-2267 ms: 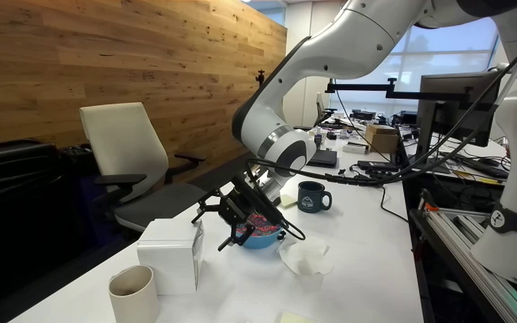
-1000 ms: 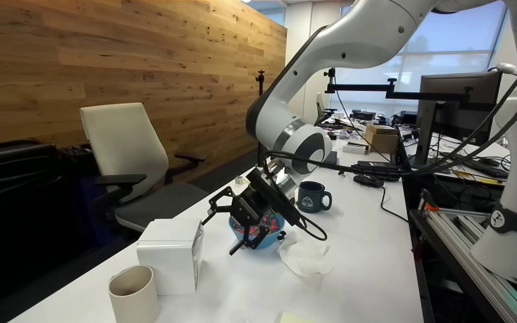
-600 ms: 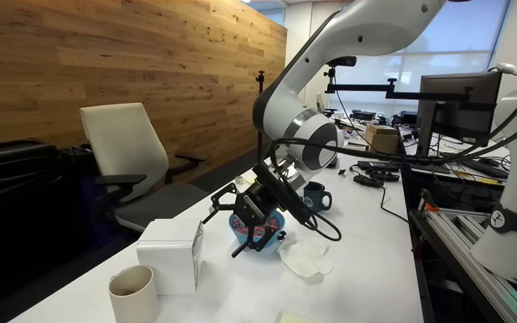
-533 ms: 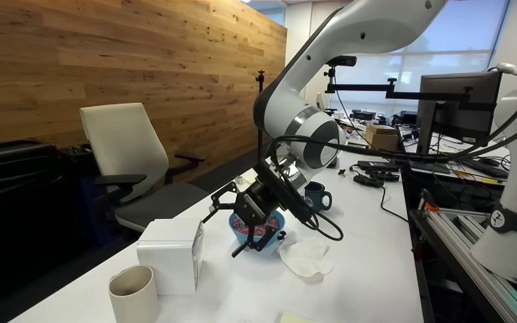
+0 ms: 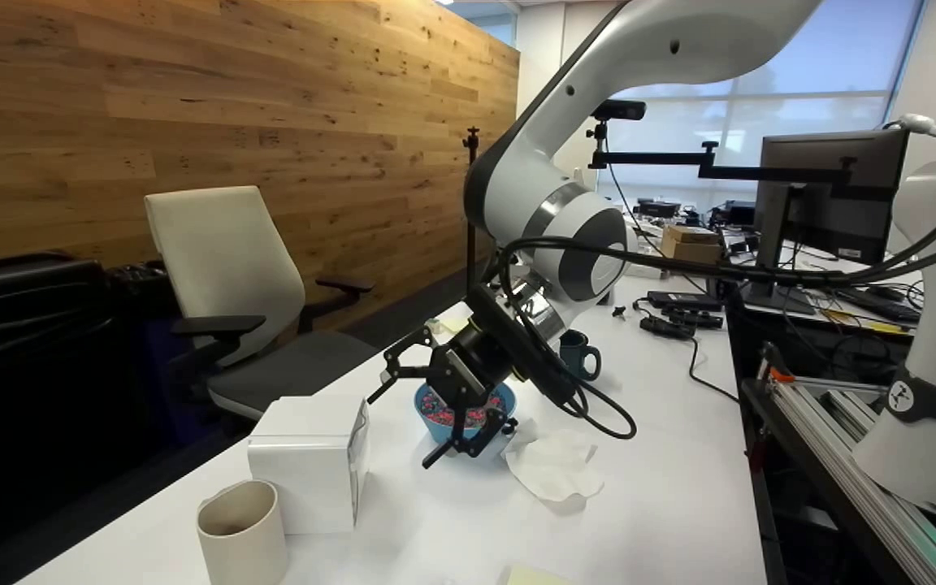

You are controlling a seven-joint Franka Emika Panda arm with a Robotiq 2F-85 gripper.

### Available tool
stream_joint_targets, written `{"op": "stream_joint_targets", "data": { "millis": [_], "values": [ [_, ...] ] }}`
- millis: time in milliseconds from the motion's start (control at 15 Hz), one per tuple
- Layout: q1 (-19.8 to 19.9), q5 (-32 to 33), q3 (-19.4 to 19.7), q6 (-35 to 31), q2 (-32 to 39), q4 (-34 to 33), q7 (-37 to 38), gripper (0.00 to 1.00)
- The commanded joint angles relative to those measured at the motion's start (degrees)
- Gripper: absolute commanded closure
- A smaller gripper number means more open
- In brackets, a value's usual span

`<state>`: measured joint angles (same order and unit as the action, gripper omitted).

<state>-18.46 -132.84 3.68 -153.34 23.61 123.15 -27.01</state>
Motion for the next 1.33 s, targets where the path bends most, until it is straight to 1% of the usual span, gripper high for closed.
{"op": "stream_joint_targets", "data": {
  "millis": [0,267,400,533,800,1000,1267],
  "values": [
    [-0.6,-2.4,0.4,-0.7,-2.0,1.7,-2.1,0.00],
    [-0.7,-2.4,0.9,-1.1,-1.3,1.1,-2.9,0.00],
    [-0.6,-1.4,0.9,-1.4,-1.1,1.1,-3.2,0.00],
    [-1.1,-3.3,2.1,-2.5,-0.3,0.3,-7.4,0.00],
    [-0.9,-5.1,4.1,-2.3,0.7,0.0,-12.1,0.00],
    [-1.2,-6.1,5.8,-2.6,1.1,0.1,-15.8,0.00],
    [-1.5,-6.1,7.2,-3.3,1.8,-0.1,-19.7,0.00]
  ]
}}
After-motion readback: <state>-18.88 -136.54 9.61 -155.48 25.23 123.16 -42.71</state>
